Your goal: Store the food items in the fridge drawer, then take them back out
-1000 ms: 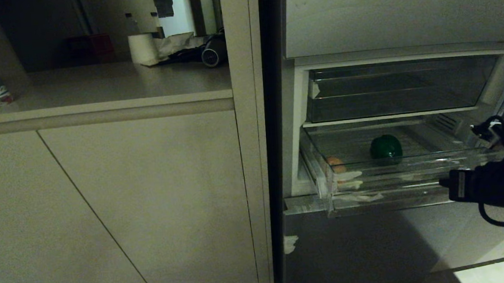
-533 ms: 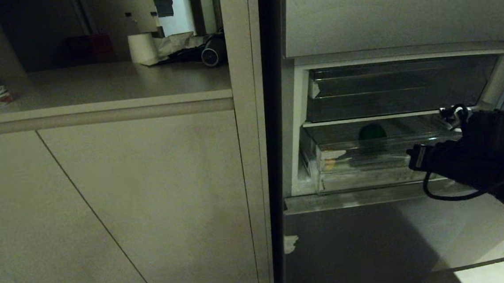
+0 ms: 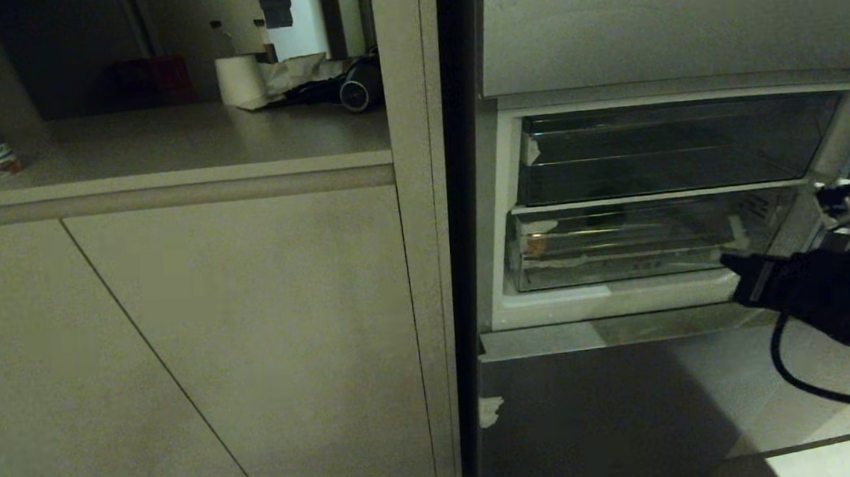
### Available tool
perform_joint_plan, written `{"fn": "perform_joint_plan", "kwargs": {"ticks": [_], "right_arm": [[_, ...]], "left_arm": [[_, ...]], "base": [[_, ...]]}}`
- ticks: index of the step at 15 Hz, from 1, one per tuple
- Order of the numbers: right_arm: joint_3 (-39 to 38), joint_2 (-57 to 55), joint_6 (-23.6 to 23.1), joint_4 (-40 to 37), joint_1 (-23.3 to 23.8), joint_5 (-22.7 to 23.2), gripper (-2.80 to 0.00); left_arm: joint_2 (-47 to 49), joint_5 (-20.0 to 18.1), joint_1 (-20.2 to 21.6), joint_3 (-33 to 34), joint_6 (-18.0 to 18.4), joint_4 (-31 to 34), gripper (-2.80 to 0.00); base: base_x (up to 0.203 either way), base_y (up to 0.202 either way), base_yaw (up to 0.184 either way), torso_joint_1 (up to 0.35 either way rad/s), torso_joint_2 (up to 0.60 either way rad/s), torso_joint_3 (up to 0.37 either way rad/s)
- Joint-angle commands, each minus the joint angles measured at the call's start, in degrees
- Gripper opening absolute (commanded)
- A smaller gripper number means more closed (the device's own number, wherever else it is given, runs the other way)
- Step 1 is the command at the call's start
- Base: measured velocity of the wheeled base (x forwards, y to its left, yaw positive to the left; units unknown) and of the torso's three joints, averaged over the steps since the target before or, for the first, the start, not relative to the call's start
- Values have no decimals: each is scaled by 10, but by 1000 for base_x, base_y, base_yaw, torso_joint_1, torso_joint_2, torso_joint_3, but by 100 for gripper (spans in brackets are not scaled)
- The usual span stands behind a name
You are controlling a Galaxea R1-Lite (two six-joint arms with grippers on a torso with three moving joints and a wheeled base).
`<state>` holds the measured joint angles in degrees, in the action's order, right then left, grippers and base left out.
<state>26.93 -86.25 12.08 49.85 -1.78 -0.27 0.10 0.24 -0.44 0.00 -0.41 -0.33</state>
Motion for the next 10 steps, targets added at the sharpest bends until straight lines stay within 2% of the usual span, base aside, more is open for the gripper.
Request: {"fn": "perform_joint_plan", "kwargs": {"ticks": [1, 6, 10], "right_arm": [[-71, 194, -2, -28, 1, -2, -280], [-172, 565, -27, -266, 3, -5, -280], [-267, 772, -101, -406, 8, -3, -280]], "left_arm": [[0, 0, 0, 0, 0, 0, -280], [0, 0, 0, 0, 0, 0, -280], [1, 0, 0, 0, 0, 0, -280]], "base": [[0, 0, 0, 0, 0, 0], [0, 0, 0, 0, 0, 0], [0, 0, 0, 0, 0, 0]]}}
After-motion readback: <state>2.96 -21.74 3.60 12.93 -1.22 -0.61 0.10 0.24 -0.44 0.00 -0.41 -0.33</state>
